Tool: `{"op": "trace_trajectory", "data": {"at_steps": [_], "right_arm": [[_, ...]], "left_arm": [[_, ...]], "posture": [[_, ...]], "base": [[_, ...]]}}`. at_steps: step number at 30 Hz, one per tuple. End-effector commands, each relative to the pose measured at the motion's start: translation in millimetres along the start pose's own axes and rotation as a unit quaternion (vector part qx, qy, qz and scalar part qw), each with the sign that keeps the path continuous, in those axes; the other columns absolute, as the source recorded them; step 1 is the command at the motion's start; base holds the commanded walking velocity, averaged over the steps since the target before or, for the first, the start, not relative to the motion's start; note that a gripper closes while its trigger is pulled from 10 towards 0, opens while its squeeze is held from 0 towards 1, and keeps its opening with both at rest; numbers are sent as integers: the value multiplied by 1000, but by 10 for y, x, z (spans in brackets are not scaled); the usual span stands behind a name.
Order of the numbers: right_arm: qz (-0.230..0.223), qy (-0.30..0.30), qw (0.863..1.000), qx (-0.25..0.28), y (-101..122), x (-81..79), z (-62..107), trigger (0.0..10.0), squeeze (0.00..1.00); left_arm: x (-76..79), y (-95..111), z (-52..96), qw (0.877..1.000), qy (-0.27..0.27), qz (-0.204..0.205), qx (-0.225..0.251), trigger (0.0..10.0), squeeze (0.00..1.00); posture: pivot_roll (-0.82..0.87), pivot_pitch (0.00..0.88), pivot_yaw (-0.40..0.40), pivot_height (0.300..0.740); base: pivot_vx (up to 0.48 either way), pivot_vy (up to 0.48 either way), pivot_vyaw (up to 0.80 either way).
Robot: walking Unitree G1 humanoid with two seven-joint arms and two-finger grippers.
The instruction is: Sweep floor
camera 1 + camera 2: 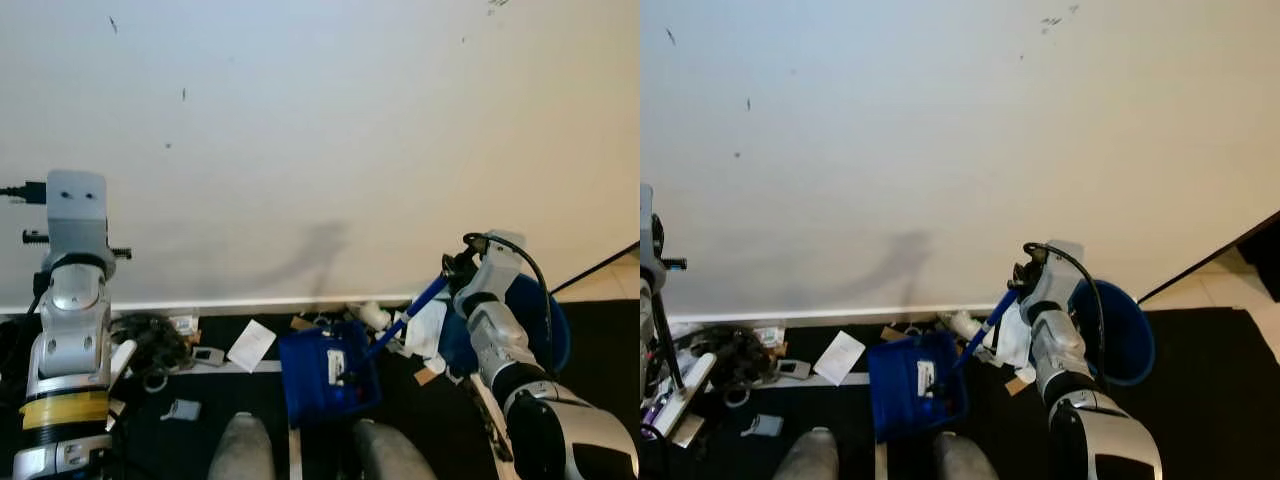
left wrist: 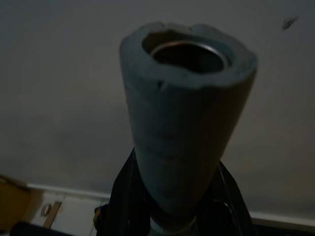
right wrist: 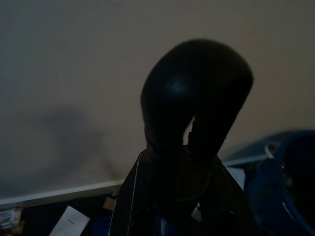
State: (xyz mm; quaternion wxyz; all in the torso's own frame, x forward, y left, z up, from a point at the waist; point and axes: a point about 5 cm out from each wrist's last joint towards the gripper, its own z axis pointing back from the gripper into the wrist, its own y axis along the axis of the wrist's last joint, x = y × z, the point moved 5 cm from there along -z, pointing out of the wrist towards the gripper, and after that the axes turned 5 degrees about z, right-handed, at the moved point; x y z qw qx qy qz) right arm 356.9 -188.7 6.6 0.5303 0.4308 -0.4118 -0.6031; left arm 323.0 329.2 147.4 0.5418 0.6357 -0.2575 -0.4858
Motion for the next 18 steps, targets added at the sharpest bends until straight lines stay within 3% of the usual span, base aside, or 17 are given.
{"op": "trace_trajectory", "data": {"at_steps": [1,8,10,18], "right_arm": [[7,-7,1000,-2,28,36,-18,10000,0],[-36,-12,999,14,141,-70,-76,10000,0],[-62,-3,998,29,218,-169,-104,10000,0],[-71,49,995,56,394,-435,-155,10000,0]], "left_arm": [[29,122,-26,1000,-2,-5,31,10000,0],[-10,315,-114,997,-2,7,72,10000,0],[-40,373,-155,996,-3,16,87,10000,0],[-81,435,-191,995,-14,18,102,10000,0]], "posture": [[235,83,-149,740],[232,126,-138,740],[235,156,-122,740],[232,205,-103,740]], "base": [[0,0,0],[0,0,0],[0,0,0],[0,0,0]]}}
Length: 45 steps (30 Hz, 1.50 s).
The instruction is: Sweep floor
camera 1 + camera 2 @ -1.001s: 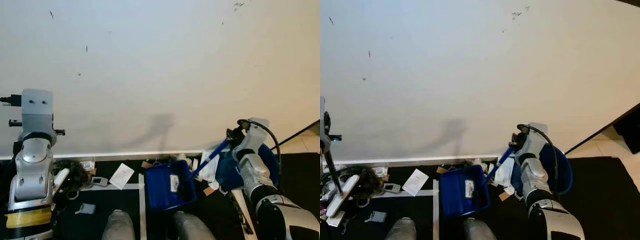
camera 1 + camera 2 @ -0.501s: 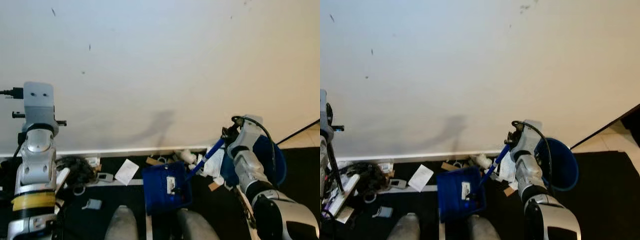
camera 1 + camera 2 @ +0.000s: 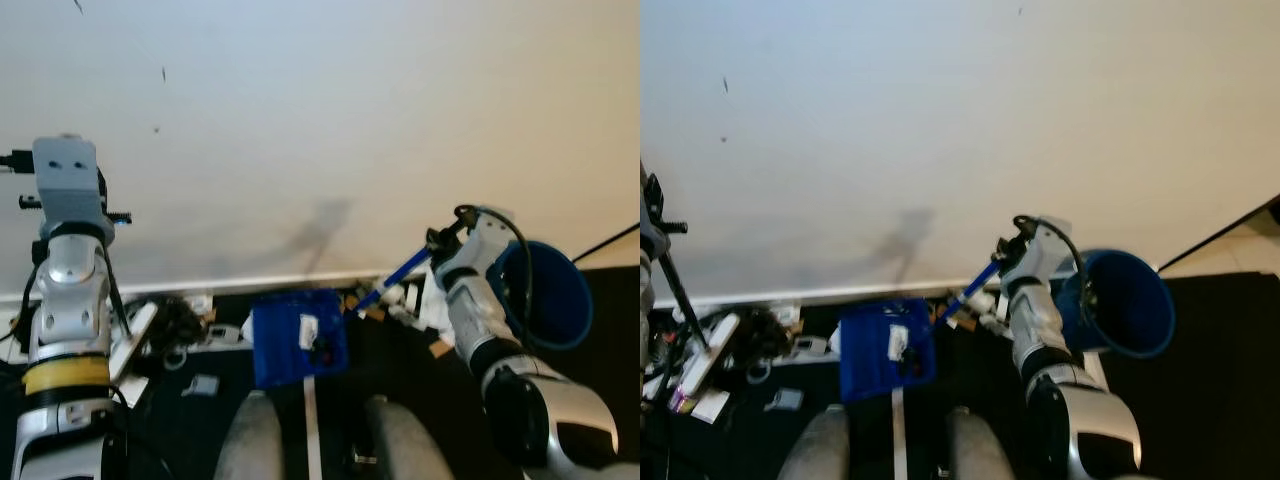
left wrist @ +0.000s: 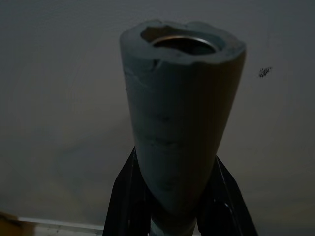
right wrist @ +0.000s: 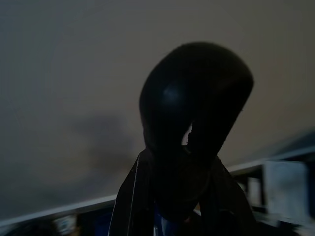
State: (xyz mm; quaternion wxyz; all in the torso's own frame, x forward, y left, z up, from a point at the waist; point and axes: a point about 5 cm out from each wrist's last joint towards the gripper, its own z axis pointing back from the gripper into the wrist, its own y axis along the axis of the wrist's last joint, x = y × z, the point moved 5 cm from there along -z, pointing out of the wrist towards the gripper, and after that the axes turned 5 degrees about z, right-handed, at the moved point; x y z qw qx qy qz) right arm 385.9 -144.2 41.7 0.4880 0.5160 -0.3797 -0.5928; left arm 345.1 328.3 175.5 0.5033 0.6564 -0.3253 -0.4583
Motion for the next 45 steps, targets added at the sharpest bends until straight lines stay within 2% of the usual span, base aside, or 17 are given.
{"op": "trace_trajectory", "data": {"at_steps": [1,2,7,9,12,16,18,26,33,35,37,40,43,45], "right_arm": [[0,-2,1000,9,40,30,-3,10000,0],[29,-4,1000,-6,18,7,-18,10000,0],[65,-10,998,-17,2,10,-25,10000,0],[59,-10,998,6,136,26,-62,10000,0],[62,-10,998,17,197,51,-69,10000,0],[62,-22,997,37,306,132,-77,10000,0],[71,-42,995,54,395,225,-74,10000,0],[82,-66,992,65,468,306,-72,10000,0],[88,-78,991,57,402,347,-42,10000,0],[76,-81,993,44,317,346,-26,10000,0],[47,-91,994,24,207,363,-5,10000,0],[42,-95,994,14,157,357,2,10000,0],[82,-83,993,-2,113,222,-28,10000,0],[98,-83,992,-6,106,188,-37,10000,0]], "left_arm": [[-76,123,-33,999,2,-18,26,10000,0],[-81,72,-35,1000,2,-25,18,10000,0],[-81,20,-36,999,3,-28,16,10000,0],[-105,53,-23,999,13,-20,25,10000,0],[-112,57,-19,999,15,-20,28,10000,0],[-121,55,-16,999,18,-16,31,10000,0],[-118,30,-15,999,19,-13,30,10000,0],[-98,49,-35,999,17,-11,35,10000,0],[-88,61,-50,999,15,-11,37,10000,0],[-81,48,-57,999,15,-10,36,10000,0],[-55,32,-64,999,10,-9,35,10000,0],[-43,18,-69,999,9,-9,33,10000,0],[1,-2,-83,999,3,-9,30,10000,0],[14,-4,-86,1000,1,-9,30,10000,0]], "posture": [[232,205,-103,740],[226,211,-110,740],[213,213,-119,740],[194,200,-138,740],[186,194,-143,740],[176,186,-144,740],[167,178,-139,740],[163,174,-138,740],[163,175,-137,740],[160,178,-131,740],[162,180,-130,740],[163,183,-129,740],[164,188,-131,740],[164,188,-131,740]], "base": [[0,0,0],[0,0,0],[0,0,0],[0,0,0],[0,0,0],[0,0,0],[0,0,0],[0,0,0],[0,0,0],[0,0,0],[0,0,0],[0,0,0],[0,0,0],[0,0,0]]}}
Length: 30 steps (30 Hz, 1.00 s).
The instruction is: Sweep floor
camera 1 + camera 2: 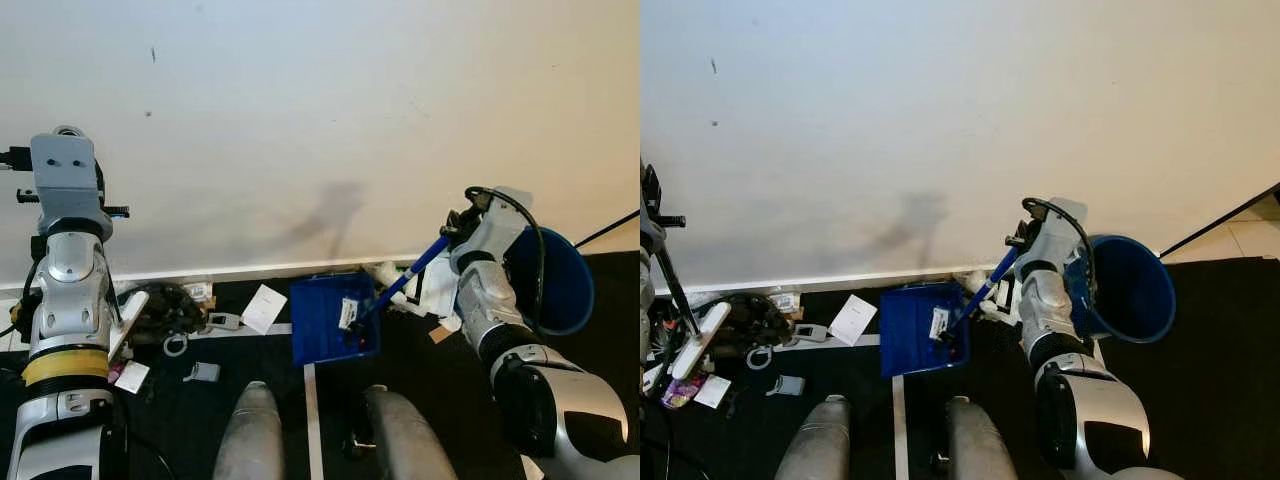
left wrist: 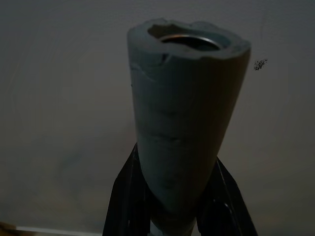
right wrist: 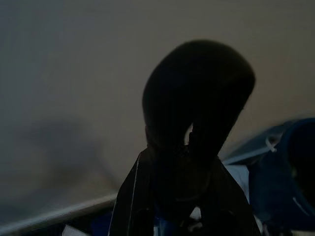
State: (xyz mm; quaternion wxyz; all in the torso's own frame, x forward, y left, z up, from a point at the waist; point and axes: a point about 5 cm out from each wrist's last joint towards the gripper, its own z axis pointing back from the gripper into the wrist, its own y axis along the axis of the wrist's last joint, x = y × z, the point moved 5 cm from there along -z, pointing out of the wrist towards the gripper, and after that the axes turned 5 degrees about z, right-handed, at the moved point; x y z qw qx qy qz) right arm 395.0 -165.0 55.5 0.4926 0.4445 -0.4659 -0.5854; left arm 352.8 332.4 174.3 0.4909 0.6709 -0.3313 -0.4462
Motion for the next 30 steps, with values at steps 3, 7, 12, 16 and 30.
{"op": "trace_trajectory", "data": {"at_steps": [3,7,12,16,30], "right_arm": [[56,18,998,-25,-97,-114,16,10000,0],[88,35,995,-22,-80,-221,13,10000,0],[132,50,990,-4,-31,-387,20,10000,0],[140,75,987,-5,-93,-584,78,10000,0],[155,67,985,-21,-420,-512,274,10000,0]], "left_arm": [[42,-5,-14,1000,-10,-9,6,10000,0],[77,-14,-17,1000,-13,-9,6,10000,0],[108,-35,-16,1000,-15,-8,4,10000,0],[149,-61,-11,1000,-18,-6,1,10000,0],[712,-402,20,999,-36,-5,-32,10000,0]], "posture": [[156,194,-136,740],[148,194,-140,740],[136,194,-146,740],[128,196,-158,740],[54,249,-193,740]], "base": [[0,0,0],[0,0,0],[0,0,0],[0,0,0],[0,0,0]]}}
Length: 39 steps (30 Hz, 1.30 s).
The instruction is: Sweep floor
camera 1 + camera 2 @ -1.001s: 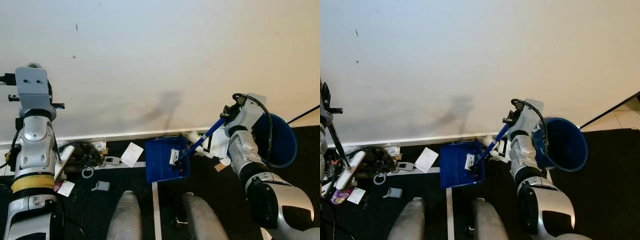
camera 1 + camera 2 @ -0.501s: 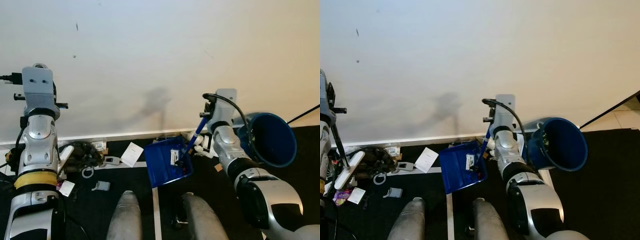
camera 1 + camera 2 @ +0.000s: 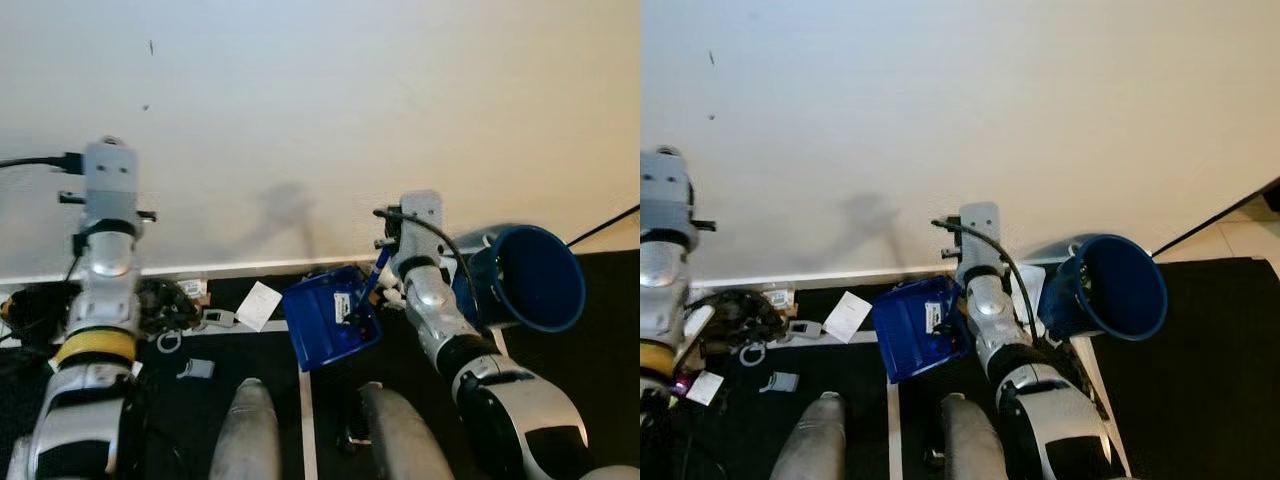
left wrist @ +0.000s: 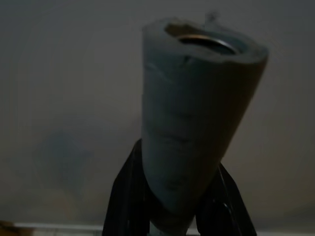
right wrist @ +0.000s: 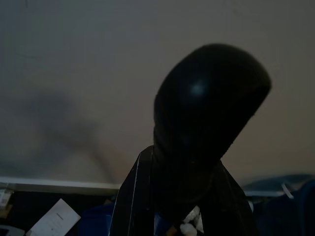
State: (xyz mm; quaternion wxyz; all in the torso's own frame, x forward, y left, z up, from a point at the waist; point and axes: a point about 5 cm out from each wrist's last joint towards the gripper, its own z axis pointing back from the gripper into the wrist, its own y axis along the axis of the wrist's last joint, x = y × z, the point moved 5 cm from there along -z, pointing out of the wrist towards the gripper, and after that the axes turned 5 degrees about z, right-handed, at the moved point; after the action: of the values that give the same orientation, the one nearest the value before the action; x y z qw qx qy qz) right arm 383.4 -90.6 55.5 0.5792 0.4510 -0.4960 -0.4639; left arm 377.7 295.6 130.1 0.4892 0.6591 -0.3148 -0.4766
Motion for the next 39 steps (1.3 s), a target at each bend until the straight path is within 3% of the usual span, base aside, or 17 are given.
{"op": "trace_trajectory", "data": {"at_steps": [1,6,8,9,10,12,13,16,18,21,23,26,29,32,34,37,39], "right_arm": [[27,-15,997,-64,-391,160,150,10000,0],[23,-34,998,-56,-419,296,191,10000,0],[17,-50,997,-51,-423,392,207,10000,0],[17,-50,997,-51,-423,392,207,10000,0],[12,-64,997,-48,-417,470,211,10000,0],[13,-73,996,-43,-409,533,217,10000,0],[13,-73,996,-43,-409,533,217,10000,0],[17,-83,996,-41,-425,631,240,10000,0],[17,-86,995,-42,-437,656,250,10000,0],[20,-101,993,-57,-551,777,329,10000,0],[20,-101,993,-57,-551,777,329,10000,0],[18,-109,992,-68,-630,830,385,10000,0],[17,-110,991,-72,-653,831,398,10000,0],[16,-108,991,-75,-662,822,401,10000,0],[15,-103,992,-76,-659,783,388,10000,0],[15,-101,992,-76,-655,765,382,10000,0],[11,-96,993,-74,-627,730,352,10000,0]], "left_arm": [[275,-114,75,999,-17,37,-12,10000,0],[508,-198,162,993,-1,117,-22,10000,0],[709,-220,210,982,-6,185,-40,10000,0],[709,-220,210,982,-6,185,-40,10000,0],[902,-154,229,972,-23,231,-44,10000,0],[1090,-38,226,960,-35,275,-43,10000,0],[1090,-38,226,960,-35,275,-43,10000,0],[1412,243,223,934,-58,350,-37,10000,0],[1495,333,226,928,-66,364,-33,10000,0],[2018,938,304,883,-119,454,-23,10000,0],[2018,938,304,883,-119,454,-23,10000,0],[2604,1482,633,834,-212,508,-36,10000,0],[2898,1638,896,809,-256,523,-73,10000,0],[2963,1615,958,804,-260,526,-96,10000,0],[2904,1547,912,820,-260,500,-97,10000,0],[2861,1515,872,828,-257,489,-95,10000,0],[2608,1510,680,868,-274,412,-34,10000,0]], "posture": [[34,259,-193,740],[-11,280,-181,740],[-31,292,-162,740],[-31,292,-162,740],[-36,297,-156,740],[-38,301,-150,740],[-38,301,-150,740],[-28,301,-146,740],[-28,301,-146,740],[-11,292,-134,740],[-11,292,-134,740],[-4,285,-119,740],[7,275,-112,740],[19,262,-113,740],[28,250,-112,740],[32,245,-112,740],[50,231,-118,740]], "base": [[0,0,0],[0,0,0],[0,0,0],[0,0,0],[0,0,0],[0,0,0],[0,0,0],[0,0,0],[0,0,0],[0,0,0],[0,0,0],[0,0,0],[0,0,0],[0,0,0],[0,0,0],[0,0,0],[0,0,0]]}}
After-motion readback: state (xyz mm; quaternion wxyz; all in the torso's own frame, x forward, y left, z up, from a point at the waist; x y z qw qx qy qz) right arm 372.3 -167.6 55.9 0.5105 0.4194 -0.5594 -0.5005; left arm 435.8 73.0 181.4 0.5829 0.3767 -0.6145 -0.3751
